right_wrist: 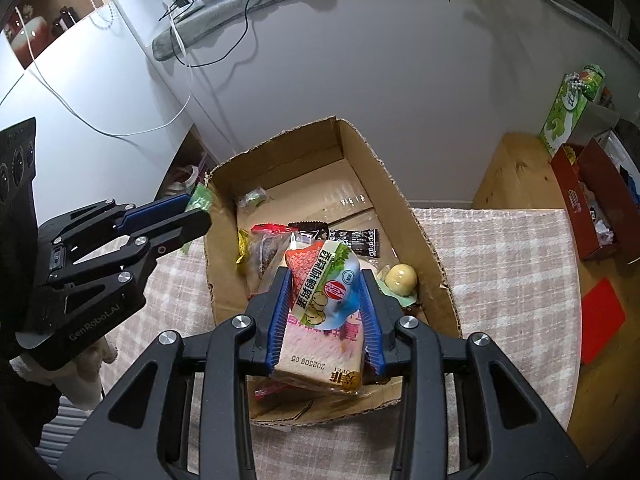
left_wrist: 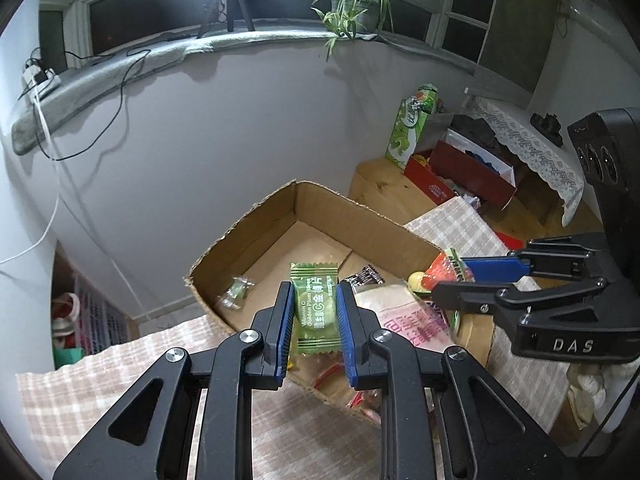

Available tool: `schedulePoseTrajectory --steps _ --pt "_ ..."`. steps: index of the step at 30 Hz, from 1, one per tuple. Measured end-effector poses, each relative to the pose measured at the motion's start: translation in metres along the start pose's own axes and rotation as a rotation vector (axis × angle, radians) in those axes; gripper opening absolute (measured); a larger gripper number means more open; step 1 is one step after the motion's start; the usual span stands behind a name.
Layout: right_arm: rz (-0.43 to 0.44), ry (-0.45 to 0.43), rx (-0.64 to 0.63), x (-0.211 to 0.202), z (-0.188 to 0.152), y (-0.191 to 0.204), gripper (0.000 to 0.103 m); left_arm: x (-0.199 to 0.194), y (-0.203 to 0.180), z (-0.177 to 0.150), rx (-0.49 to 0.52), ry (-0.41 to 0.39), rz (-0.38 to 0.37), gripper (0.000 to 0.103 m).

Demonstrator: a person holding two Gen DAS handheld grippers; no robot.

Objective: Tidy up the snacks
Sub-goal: 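Carry both candies over the cardboard box, then lower both candies into the box and open both tools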

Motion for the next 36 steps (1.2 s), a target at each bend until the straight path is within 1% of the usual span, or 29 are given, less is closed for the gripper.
schedulePoseTrajectory --steps 5,7,9,10,13,21,36 --pt "-0.002 0.001 -0.001 0.003 0.001 0.0 0.04 0.004 0.001 0.004 -0.007 0.009 0.003 0.022" --pt "-0.009 -0.001 -0.004 0.003 0.001 0.0 0.048 0.005 0.001 0.004 -0.009 0.013 0.003 0.027" --pt "-0.008 0.0 -0.01 0.003 0.002 0.001 0.048 0.005 0.001 0.005 -0.013 0.013 0.003 0.039" --pt "-0.011 0.001 -0.012 0.003 0.002 0.001 0.049 0.005 0.002 0.005 -0.017 0.013 0.002 0.04" --pt "-0.018 -0.001 -0.011 0.003 0.002 0.001 0.054 0.004 0.002 0.005 -0.021 0.01 0.003 0.041" --pt "-0.013 -0.003 -0.001 -0.001 -0.002 -0.001 0.054 -0.001 0.003 0.006 -0.026 0.004 0.008 0.041" --pt "-0.011 -0.031 0.017 -0.022 -0.014 0.003 0.054 -0.022 -0.001 0.0 -0.037 -0.021 0.016 0.041"
Point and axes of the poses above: each gripper's, at about its wrist camera, not at the fingertips, and x roughly the way its jaws point, y to its left, z to its top, the point moved 2 cm from there along x, roughly the way its jaws point, and after that the axes turned 5 degrees about z, right-handed, at the moved point
